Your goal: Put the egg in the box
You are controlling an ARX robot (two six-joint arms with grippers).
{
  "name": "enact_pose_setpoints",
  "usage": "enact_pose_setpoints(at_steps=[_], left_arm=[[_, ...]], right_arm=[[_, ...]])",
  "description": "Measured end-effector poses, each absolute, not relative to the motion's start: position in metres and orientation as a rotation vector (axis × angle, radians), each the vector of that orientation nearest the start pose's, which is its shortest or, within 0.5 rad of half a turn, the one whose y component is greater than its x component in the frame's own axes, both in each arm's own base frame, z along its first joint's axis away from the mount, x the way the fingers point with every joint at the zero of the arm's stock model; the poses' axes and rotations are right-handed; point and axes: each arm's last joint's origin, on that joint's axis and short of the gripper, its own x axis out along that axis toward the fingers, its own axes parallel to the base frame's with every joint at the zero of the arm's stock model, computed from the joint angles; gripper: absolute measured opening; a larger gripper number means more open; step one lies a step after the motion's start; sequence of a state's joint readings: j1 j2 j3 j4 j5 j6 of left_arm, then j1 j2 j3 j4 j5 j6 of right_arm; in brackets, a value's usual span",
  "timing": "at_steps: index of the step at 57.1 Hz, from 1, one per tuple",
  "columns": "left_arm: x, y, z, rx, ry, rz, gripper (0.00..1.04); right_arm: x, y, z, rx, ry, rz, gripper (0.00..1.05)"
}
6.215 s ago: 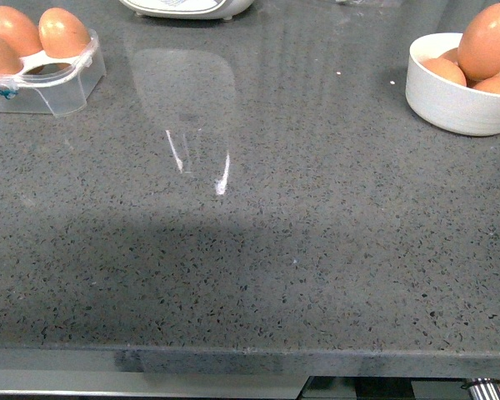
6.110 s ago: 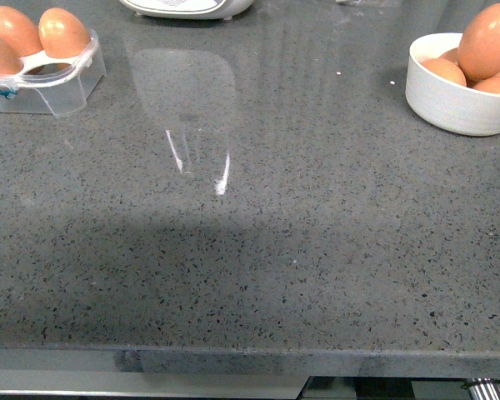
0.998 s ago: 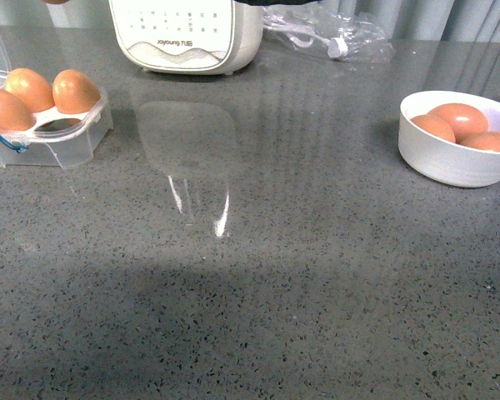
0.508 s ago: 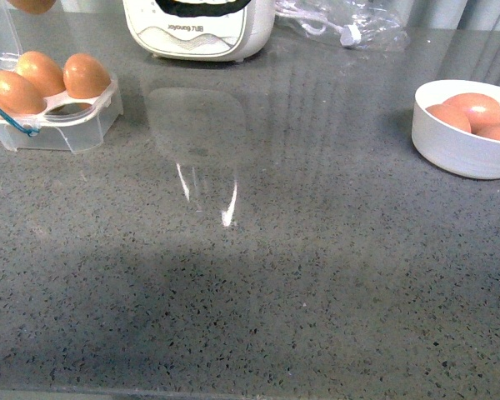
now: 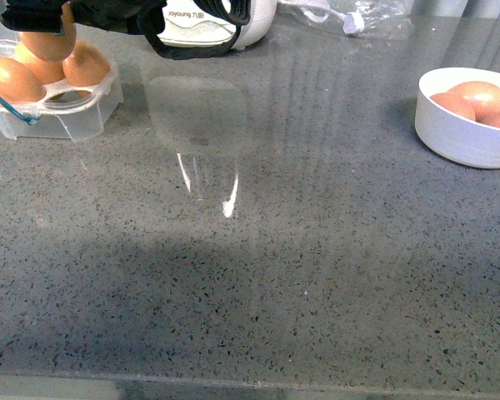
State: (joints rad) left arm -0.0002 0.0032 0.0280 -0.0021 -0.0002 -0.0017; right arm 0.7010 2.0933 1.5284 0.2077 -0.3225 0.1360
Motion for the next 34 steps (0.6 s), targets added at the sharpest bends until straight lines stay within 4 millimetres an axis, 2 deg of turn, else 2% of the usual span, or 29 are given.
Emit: enact_pose_setpoints(at_steps=[30, 34], left_arm=[[0.0961, 0.0000, 0.1726, -0.002, -0.023, 0.000, 0.98], [0.0961, 0.0000, 0.1726, -0.002, -0.023, 0.000, 0.98]], right_arm=[[0.3616, 0.3182, 0.2160, 0.041, 0.456, 0.994, 0.39], [0.3615, 0.3181, 0.2157, 0.030, 0.453, 0.996, 0.46]])
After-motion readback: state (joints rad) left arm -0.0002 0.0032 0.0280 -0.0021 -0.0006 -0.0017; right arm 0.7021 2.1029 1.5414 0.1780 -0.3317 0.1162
